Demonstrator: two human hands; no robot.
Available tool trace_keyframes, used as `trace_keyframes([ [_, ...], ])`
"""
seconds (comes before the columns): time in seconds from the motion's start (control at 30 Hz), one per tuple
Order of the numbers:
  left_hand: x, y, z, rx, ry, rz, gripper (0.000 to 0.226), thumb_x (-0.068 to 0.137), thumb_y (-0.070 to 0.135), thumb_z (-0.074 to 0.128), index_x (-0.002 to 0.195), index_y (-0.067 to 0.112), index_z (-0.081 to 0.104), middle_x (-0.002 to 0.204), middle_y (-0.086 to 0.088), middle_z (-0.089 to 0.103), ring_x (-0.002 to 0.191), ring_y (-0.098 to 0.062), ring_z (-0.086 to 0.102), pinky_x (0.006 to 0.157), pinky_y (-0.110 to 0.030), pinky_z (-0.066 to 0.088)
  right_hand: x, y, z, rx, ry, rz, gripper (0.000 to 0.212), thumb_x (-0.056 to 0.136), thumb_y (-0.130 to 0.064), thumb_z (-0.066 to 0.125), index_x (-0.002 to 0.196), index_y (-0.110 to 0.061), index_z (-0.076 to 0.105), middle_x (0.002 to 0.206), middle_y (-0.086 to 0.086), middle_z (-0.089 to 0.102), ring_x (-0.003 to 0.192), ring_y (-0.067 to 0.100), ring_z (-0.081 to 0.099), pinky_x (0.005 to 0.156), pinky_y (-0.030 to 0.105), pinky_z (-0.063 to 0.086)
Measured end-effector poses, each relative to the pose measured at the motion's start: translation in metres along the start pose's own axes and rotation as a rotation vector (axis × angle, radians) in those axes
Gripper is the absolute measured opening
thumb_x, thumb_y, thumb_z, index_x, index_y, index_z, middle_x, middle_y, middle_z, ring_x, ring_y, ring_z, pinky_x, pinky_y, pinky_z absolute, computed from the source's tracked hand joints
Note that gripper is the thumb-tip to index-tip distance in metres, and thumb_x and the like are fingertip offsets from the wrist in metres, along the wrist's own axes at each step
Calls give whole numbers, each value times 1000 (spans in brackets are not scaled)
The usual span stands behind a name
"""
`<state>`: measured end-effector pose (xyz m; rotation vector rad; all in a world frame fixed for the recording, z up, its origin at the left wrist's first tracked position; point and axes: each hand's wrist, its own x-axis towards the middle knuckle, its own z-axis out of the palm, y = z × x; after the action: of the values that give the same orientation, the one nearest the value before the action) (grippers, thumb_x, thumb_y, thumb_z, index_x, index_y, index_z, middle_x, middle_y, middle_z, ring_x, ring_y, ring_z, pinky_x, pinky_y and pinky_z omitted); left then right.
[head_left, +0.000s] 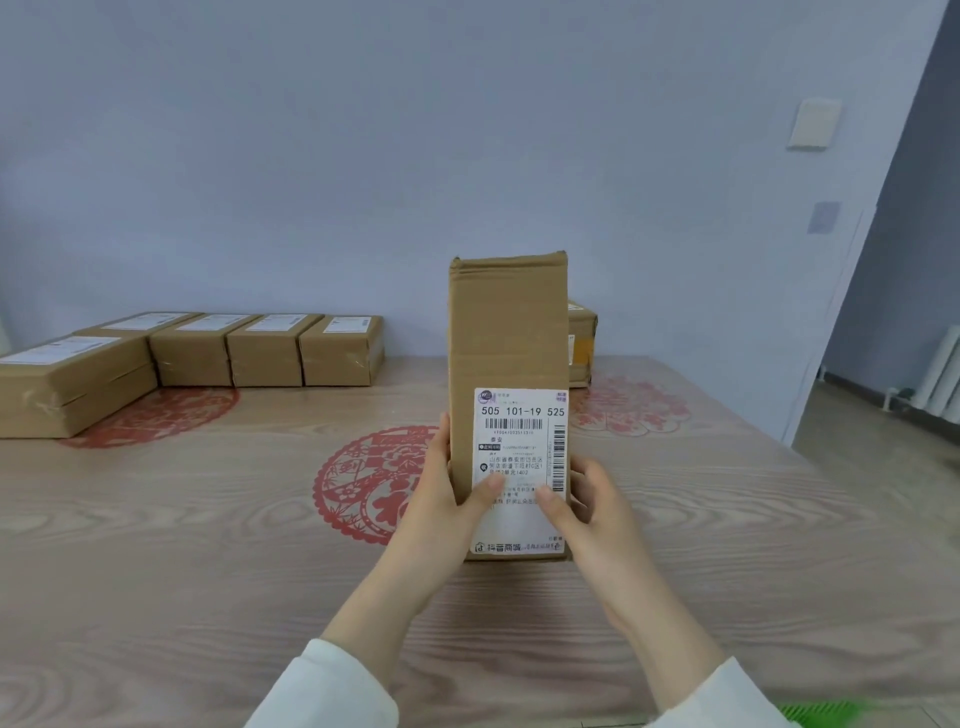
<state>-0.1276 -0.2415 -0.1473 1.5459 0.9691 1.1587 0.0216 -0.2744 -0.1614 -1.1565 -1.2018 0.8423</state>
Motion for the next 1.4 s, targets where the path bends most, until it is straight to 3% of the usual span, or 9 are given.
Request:
trace_keyframes([
  [0.2,-1,7,8,1,25,32,76,87,22,65,148,26,20,127,15,56,116,-4,57,99,-38,49,0,0,-1,4,37,-21,45,82,-33,65,125,-29,53,113,-11,68,100,3,65,75,20,54],
  [0.4,-1,11,9,-29,69,28,61,90,20,60,142,29,29,124,10,60,94,4,64,63,-13,52,0,-3,-1,19,47,-23,36,83,-22,69,114,-32,52,104,-14,65,98,7,64,75,23,56],
  [0.57,-4,13,11,-41,39,56,57,87,16,64,130,33,31,120,15,58,93,13,61,65,-13,52,2,-4,2,6,93,-48,42,69,-46,66,106,-31,54,102,-9,67,93,8,65,73,21,52],
  [0.7,1,15,8,-85,98,44,40,84,24,67,113,32,41,114,8,64,95,0,66,72,-22,56,3,-3,3,24,90,-60,30,78,-30,71,103,-27,55,102,-7,67,95,9,65,72,19,53],
  [0.87,-4,20,10,-72,45,64,38,82,26,66,111,29,42,112,6,65,95,-3,66,73,-22,57,4,-12,1,3,93,-74,57,66,-56,58,116,-28,54,102,-9,67,93,9,66,70,21,53],
  [1.0,-1,28,10,-91,56,64,59,70,41,65,119,22,39,113,7,64,99,-3,65,81,-28,57,4,-15,-1,-9,86,-79,48,76,-49,58,116,-24,56,101,-8,68,94,11,66,71,25,54],
  [1.1,0,29,9,-83,63,69,38,82,34,61,111,21,41,106,6,64,89,0,67,71,-19,56,4,-20,-2,-18,64,-72,37,83,-40,60,116,-26,55,102,-11,67,92,2,64,65,17,51],
  [1.23,-3,25,12,-7,51,93,30,88,29,59,110,19,41,112,2,64,94,-2,66,78,-23,55,3,-27,-2,-22,72,-88,55,67,-56,57,112,-25,53,99,-12,66,90,1,63,69,17,48],
  [1.4,-5,34,16,64,97,123,48,87,35,59,124,27,30,111,20,56,91,13,58,70,-14,52,4,-25,-6,-108,78,-122,26,87,-35,59,110,-27,51,101,-14,63,94,3,60,69,11,47],
])
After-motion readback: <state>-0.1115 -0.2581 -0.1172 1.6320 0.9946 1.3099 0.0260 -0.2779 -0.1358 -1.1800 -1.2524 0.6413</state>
